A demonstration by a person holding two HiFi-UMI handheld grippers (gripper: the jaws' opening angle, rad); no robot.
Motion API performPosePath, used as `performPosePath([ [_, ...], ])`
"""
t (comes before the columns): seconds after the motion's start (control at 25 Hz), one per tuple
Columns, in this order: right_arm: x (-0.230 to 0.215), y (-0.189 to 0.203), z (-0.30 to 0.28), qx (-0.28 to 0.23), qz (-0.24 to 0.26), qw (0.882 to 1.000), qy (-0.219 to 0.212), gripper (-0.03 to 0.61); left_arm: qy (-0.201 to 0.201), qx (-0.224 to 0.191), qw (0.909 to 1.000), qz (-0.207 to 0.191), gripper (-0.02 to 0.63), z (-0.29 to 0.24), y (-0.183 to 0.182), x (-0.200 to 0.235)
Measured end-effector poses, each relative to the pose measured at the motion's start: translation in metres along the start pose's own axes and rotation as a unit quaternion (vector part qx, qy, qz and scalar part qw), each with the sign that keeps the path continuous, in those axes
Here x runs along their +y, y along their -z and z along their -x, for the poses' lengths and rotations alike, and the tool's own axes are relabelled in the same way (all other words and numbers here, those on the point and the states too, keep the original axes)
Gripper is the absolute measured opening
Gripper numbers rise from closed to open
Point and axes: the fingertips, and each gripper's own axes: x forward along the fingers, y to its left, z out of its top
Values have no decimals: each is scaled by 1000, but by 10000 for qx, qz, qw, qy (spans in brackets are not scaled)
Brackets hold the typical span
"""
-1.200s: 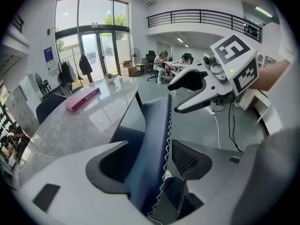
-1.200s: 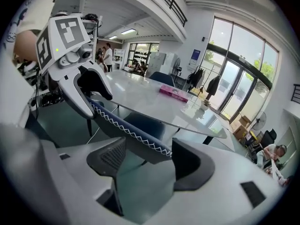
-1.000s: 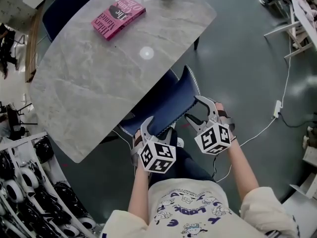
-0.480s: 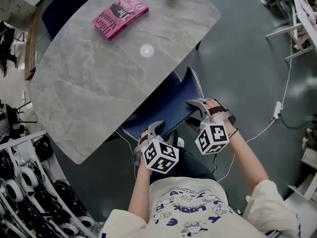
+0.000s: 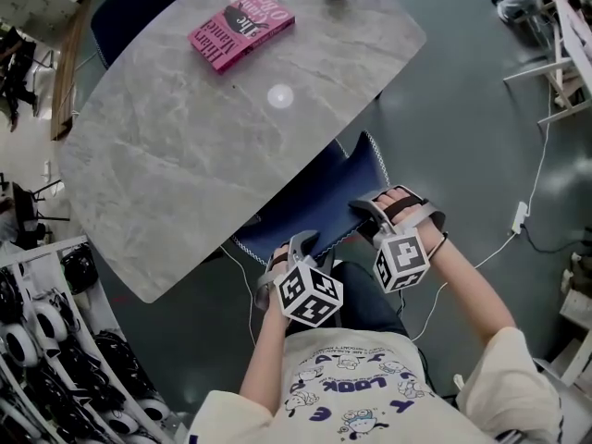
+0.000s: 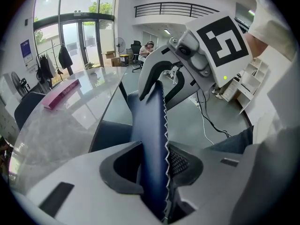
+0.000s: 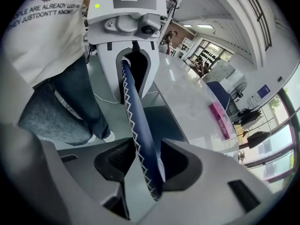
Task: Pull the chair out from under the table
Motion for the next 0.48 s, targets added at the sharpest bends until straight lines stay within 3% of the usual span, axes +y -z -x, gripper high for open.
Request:
performPosePath([
  [0.48, 6, 1, 1, -44, 631, 9978, -212, 103, -259, 127, 9996, -24, 117, -1, 2, 0],
])
